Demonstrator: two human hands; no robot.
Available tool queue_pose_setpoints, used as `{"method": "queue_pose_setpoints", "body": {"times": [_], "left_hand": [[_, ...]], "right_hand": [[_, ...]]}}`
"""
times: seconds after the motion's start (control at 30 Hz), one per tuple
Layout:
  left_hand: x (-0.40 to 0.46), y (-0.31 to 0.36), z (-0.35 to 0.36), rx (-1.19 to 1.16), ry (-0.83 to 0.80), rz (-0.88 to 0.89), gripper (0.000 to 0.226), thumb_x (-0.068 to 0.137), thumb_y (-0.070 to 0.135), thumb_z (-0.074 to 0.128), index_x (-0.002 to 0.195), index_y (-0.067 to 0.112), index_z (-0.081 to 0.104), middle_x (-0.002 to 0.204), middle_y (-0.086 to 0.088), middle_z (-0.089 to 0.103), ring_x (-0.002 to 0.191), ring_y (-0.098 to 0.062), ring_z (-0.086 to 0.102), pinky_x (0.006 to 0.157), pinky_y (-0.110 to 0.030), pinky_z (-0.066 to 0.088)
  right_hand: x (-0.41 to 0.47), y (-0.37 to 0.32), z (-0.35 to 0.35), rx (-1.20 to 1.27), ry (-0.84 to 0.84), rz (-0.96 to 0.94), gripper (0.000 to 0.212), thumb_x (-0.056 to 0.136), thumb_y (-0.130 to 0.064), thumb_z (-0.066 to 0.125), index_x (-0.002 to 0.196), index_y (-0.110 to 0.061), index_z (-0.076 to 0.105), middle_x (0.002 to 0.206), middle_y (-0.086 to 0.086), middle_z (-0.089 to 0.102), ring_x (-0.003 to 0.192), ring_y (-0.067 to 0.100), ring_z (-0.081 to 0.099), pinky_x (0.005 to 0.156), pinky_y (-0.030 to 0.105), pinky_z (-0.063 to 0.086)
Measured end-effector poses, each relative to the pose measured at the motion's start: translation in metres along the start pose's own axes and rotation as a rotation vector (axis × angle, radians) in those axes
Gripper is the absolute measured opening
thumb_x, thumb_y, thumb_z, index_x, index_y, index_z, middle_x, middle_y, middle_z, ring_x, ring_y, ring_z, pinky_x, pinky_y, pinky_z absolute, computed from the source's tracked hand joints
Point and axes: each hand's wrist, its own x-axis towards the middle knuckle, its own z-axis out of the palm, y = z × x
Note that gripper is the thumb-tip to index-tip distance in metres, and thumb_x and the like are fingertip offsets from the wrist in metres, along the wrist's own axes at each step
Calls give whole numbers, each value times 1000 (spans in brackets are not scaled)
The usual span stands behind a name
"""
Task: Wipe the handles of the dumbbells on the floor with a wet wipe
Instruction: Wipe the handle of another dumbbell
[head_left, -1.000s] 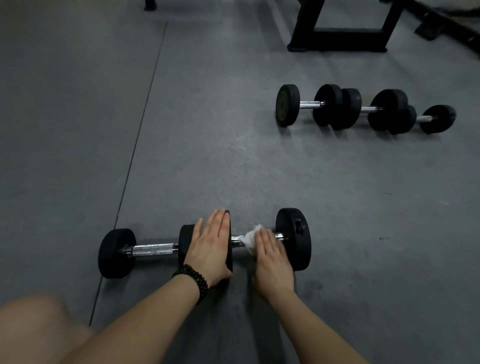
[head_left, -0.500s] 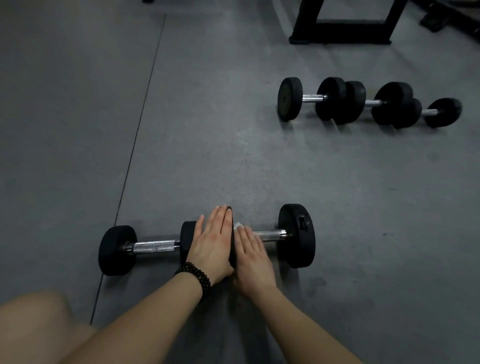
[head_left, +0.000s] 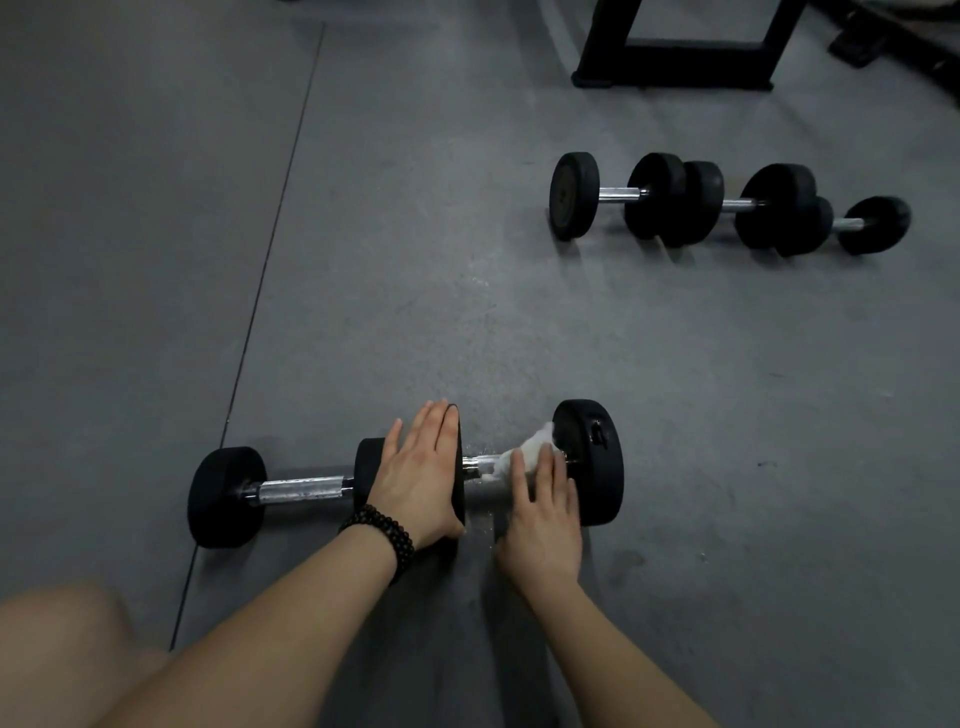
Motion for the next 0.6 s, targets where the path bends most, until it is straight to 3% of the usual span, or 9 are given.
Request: {"method": "queue_pose_setpoints", "body": {"times": [0.07, 0.13, 0.27, 0.33, 0.47, 0.6], "left_hand": [[1, 0, -1, -6, -5, 0, 144, 54, 52, 87, 155, 12, -7, 164, -2, -7, 151, -17, -9, 123, -45, 0], [2, -1, -2, -6, -19, 1, 144, 54, 52, 87, 155, 12, -7, 164, -3, -6, 151, -17, -9, 123, -45, -1], [7, -2, -5, -4, -29, -6, 147, 52, 55, 89, 156, 12, -6, 164, -2, -6, 151, -17, -8, 123, -45, 0], [8, -2, -6, -9, -35, -7, 148, 50, 55, 90, 156, 12, -4, 164, -2, -5, 151, -17, -8, 123, -45, 0], [8, -2, -5, -12, -27, -7, 149, 49, 56, 90, 156, 12, -4, 164, -2, -5, 151, -17, -7, 123, -45, 0], [10, -3, -4, -15, -32, -7, 148, 50, 55, 89, 156, 13, -5, 165, -2, -6, 151, -16, -8, 123, -45, -1]], "right_hand": [[-2, -19, 2, 42, -27, -91, 98, 86, -33, 60, 155, -32, -10, 157, 15, -27, 144, 33, -29, 118, 47, -10], [-1, -24, 2, 18, -44, -215, 94, 88, -35, 56, 154, -36, -10, 157, 11, -28, 144, 30, -29, 119, 47, -10], [4, -6, -11, 5, -37, -48, 94, 89, -37, 57, 155, -36, -11, 160, 12, -22, 147, 28, -24, 118, 44, -9], [5, -9, -12, 37, -22, -36, 97, 87, -35, 59, 156, -31, -10, 162, 14, -18, 149, 30, -19, 118, 44, -9], [6, -9, -5, 54, 45, -26, 95, 77, -22, 62, 156, -4, 11, 163, 15, 4, 151, 28, 0, 121, 43, 4], [1, -19, 7, 2, 18, -164, 92, 82, -29, 58, 156, -4, 9, 163, 16, 1, 151, 29, -5, 123, 42, 1]]}}
